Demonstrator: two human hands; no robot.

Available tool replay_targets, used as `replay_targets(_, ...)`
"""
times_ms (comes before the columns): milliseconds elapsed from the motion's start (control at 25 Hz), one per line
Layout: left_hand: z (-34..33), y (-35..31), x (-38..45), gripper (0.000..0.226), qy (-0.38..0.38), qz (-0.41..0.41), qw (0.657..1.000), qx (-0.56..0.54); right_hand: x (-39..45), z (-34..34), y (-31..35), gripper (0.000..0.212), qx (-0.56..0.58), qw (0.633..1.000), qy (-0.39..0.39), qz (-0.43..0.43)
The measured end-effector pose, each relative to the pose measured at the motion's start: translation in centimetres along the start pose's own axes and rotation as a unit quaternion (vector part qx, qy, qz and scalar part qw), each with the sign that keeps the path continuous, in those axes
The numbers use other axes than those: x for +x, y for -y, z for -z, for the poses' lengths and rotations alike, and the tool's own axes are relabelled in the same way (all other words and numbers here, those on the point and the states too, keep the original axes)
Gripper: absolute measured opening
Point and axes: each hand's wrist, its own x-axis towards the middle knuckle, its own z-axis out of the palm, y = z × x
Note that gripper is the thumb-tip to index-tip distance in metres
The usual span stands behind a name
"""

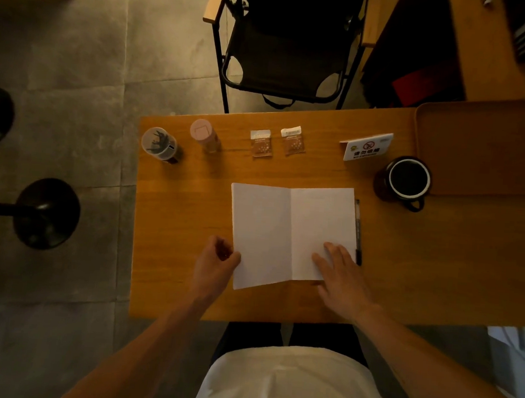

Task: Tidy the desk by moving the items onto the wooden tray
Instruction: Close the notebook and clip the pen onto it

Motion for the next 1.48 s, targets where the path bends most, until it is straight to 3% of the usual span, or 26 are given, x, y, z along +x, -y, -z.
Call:
replay_targets(240, 0.8, -1.7, -1.8, 0.024, 0.037, -0.032, 0.998, -0.040, 0.0, -0.4, 1.6, 0.066, 0.026, 0.999, 0.003, 0.033)
replay_targets(480, -1.7, -4.3, -2.9, 0.024, 0.115, -0.134, 0.984, 0.033, -1.2, -1.1, 2.4, 0.066, 0.031, 0.997, 0.000, 0.069)
replay_targets(600, -5.9, -5.9, -2.7, 0.032, 0.190, -0.104, 0.976, 0.035, -2.5, -1.8, 0.7, 0.072, 0.025, 0.998, -0.005, 0.058)
replay_targets(800, -12.9, -7.6, -0.9, 0.036, 0.238, -0.072, 0.960, 0.132, -4.4, -2.6, -1.3, 0.074, 0.018, 0.998, -0.009, 0.059)
replay_targets(960, -16.2, -8.1, 0.3, 0.034, 0.220, -0.046, 0.954, 0.200, -5.2, -3.1, -2.2, 0.076, 0.011, 0.998, 0.001, 0.060)
replay_targets(1320, -18.1, -6.7, 0.7, 0.028, 0.182, -0.108, 0.937, 0.278, -6.1, -4.0, -3.6, 0.077, 0.009, 1.000, 0.006, 0.029)
replay_targets(1480, -16.3, -6.1, 2.6, 0.029, 0.162, -0.163, 0.913, 0.336, -5.2, -2.5, -4.3, 0.046, 0.041, 0.998, -0.047, 0.020)
